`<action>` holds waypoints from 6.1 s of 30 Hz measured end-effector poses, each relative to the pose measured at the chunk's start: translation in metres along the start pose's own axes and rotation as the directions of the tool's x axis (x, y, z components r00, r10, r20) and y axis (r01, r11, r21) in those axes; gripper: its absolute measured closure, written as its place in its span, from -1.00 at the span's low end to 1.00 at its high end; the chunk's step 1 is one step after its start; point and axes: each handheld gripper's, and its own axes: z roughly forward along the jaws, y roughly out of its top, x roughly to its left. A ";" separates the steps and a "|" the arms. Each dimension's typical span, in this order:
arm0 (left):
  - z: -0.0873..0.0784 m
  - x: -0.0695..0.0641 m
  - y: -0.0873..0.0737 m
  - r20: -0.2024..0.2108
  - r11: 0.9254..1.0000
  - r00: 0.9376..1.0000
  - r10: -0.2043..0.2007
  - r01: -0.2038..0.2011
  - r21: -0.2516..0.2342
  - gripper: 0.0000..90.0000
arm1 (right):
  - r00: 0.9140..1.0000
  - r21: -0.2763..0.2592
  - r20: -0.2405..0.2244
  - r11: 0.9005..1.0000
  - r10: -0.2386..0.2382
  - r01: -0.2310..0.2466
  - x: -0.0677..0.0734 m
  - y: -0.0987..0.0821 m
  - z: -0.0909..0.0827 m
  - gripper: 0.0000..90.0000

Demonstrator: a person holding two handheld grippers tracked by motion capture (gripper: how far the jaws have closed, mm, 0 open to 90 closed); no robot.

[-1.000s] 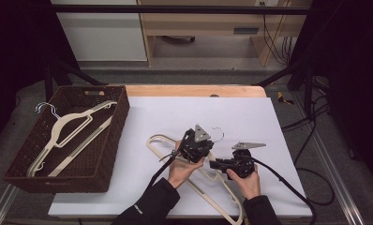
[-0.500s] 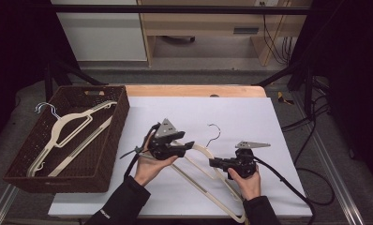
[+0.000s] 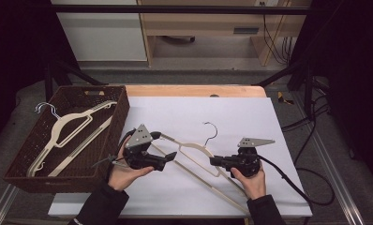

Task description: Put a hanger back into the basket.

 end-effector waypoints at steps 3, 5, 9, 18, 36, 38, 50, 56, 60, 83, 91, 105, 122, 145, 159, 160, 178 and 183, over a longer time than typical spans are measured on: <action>-0.004 -0.003 -0.005 0.010 1.000 1.000 0.014 -0.014 0.004 -0.76 | 0.999 0.008 -0.024 0.999 -0.046 0.046 0.005 0.008 0.000 0.93; -0.006 -0.005 -0.008 0.020 1.000 1.000 0.019 -0.019 -0.001 -0.76 | 0.995 0.033 -0.051 0.996 -0.086 0.087 0.012 0.013 0.002 0.93; -0.004 -0.008 -0.013 0.019 0.998 0.999 0.049 -0.049 0.026 -0.75 | 0.989 0.054 -0.087 0.991 -0.117 0.122 0.018 0.012 0.007 0.93; 0.012 -0.018 -0.019 0.079 0.991 0.993 0.087 -0.095 0.099 -0.56 | 0.975 0.103 -0.151 0.978 -0.165 0.182 0.027 0.007 0.017 0.93; 0.019 -0.027 -0.020 0.172 0.987 0.981 0.091 -0.112 0.117 0.40 | 0.960 0.124 -0.205 0.968 -0.189 0.217 0.033 0.005 0.020 0.93; 0.018 -0.028 -0.019 0.164 0.984 0.981 0.108 -0.129 0.126 0.44 | 0.960 0.124 -0.206 0.968 -0.190 0.218 0.033 0.006 0.020 0.93; 0.019 -0.034 -0.019 0.186 0.978 0.980 0.075 -0.109 0.176 0.72 | 0.968 0.075 -0.069 0.966 -0.242 0.247 0.032 0.006 0.019 0.54; 0.020 -0.035 -0.019 0.232 0.981 0.972 0.039 -0.081 0.174 0.84 | 0.962 0.042 -0.007 0.962 -0.271 0.271 0.032 0.005 0.021 0.24; 0.020 -0.037 -0.019 0.251 0.983 0.968 0.028 -0.072 0.169 0.90 | 0.959 0.026 0.029 0.960 -0.281 0.280 0.032 0.004 0.021 0.09; -0.029 -0.011 -0.004 0.071 0.998 0.997 -0.017 0.013 0.062 0.91 | 0.937 -0.128 0.287 0.961 -0.201 0.246 0.008 0.000 -0.033 -0.74; -0.046 -0.008 0.009 0.045 0.999 0.999 -0.014 0.013 0.031 0.91 | 0.927 -0.155 0.339 0.963 -0.158 0.221 0.002 0.000 -0.043 -0.86; -0.101 0.026 0.050 -0.046 1.000 0.999 0.002 -0.004 -0.027 0.91 | 0.907 -0.155 0.391 0.961 -0.155 0.231 0.001 -0.002 -0.050 -0.94; -0.156 0.085 0.056 -0.142 0.998 0.989 -0.043 0.036 -0.056 0.91 | 0.903 -0.151 0.402 0.961 -0.153 0.230 0.002 -0.002 -0.052 -0.94; -0.189 0.165 0.007 -0.272 0.995 0.959 -0.079 0.092 0.038 0.91 | 0.903 -0.125 0.397 0.965 -0.164 0.231 0.000 -0.003 -0.047 -0.92; -0.201 0.195 -0.022 -0.319 0.987 0.941 -0.108 0.139 0.077 0.91 | 0.908 -0.145 0.395 0.967 -0.139 0.211 -0.002 -0.005 -0.050 -0.91; -0.201 0.195 -0.022 -0.319 0.987 0.941 -0.108 0.139 0.077 0.91 | 0.908 -0.145 0.395 0.967 -0.139 0.211 -0.002 -0.005 -0.050 -0.91; -0.196 0.199 -0.062 -0.333 0.969 0.926 -0.180 0.224 0.100 0.91 | 0.906 -0.137 0.399 0.968 -0.141 0.211 -0.003 -0.006 -0.051 -0.91; -0.183 0.198 -0.075 -0.341 0.959 0.916 -0.212 0.263 0.109 0.91 | 0.907 -0.144 0.399 0.968 -0.136 0.208 -0.002 -0.006 -0.051 -0.91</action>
